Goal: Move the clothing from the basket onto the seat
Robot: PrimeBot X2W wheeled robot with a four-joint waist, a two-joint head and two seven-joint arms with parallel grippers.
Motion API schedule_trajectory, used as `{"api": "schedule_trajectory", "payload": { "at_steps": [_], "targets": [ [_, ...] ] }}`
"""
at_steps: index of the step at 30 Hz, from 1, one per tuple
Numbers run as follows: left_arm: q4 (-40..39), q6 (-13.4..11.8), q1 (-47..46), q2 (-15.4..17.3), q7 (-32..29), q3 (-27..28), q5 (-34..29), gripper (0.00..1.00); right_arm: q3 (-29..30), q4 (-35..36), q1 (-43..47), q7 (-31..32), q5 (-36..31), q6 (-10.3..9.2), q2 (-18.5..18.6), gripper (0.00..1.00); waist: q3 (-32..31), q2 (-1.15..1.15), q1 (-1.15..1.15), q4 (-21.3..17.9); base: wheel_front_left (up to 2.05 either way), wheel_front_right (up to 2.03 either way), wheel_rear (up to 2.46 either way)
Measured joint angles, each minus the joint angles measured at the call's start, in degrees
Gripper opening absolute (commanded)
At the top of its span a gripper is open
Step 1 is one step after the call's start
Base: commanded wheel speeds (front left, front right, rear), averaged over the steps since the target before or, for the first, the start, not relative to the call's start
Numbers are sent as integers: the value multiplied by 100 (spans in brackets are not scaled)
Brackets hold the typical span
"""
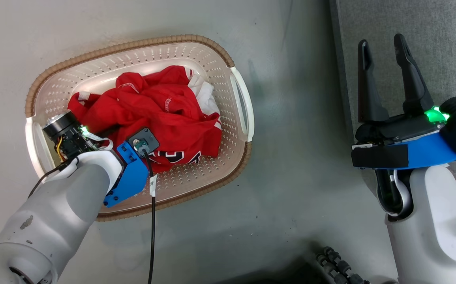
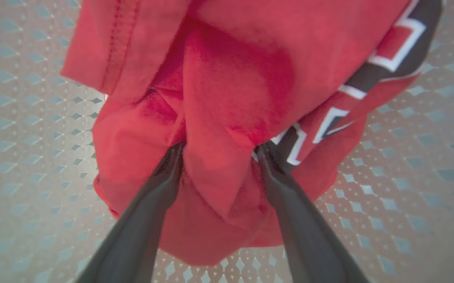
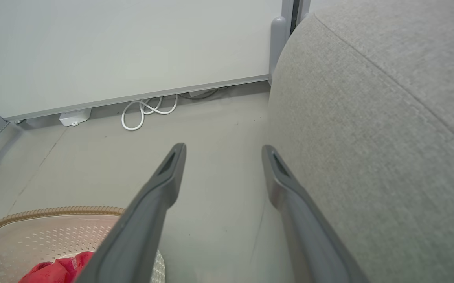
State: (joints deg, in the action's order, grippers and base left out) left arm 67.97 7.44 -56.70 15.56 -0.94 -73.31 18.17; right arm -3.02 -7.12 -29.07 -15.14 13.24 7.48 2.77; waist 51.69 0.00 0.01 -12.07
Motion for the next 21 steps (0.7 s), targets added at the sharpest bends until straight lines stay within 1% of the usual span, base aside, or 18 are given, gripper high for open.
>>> {"api": "schedule_trajectory", "payload": {
  "at_steps": [1, 2, 9, 17, 20, 21],
  "targets": [
    [-2, 1, 0, 1, -8, -2, -38, 27, 3, 2, 0, 0, 0, 0, 0, 100, 10, 0, 0, -7, 0, 0, 0],
    [-12, 1, -3, 4, -5, -2, -83, 0, 9, 4, -2, 0, 0, 0, 0, 100, 20, 0, 0, -10, 0, 0, 0],
    [-41, 1, -5, -9, 37, -2, -115, 0, 30, -18, -11, 0, 3, 0, 0, 100, -10, 0, 0, 4, 0, 0, 0],
    [-78, 1, -7, -178, 339, -2, 83, 0, 88, -82, -11, 0, 2, 0, -1, 100, -240, 0, 0, 139, 0, 0, 0],
    [-141, 1, 9, -307, 532, -2, 294, 0, 124, -116, -3, 0, -5, 0, 0, 100, -370, 0, -1, 217, 0, 0, 0],
    [-168, 1, 23, -352, 565, -2, 216, 0, 130, -131, 0, 0, -18, 0, -1, 100, -417, 0, -1, 244, 0, 0, 0]
  ]
}}
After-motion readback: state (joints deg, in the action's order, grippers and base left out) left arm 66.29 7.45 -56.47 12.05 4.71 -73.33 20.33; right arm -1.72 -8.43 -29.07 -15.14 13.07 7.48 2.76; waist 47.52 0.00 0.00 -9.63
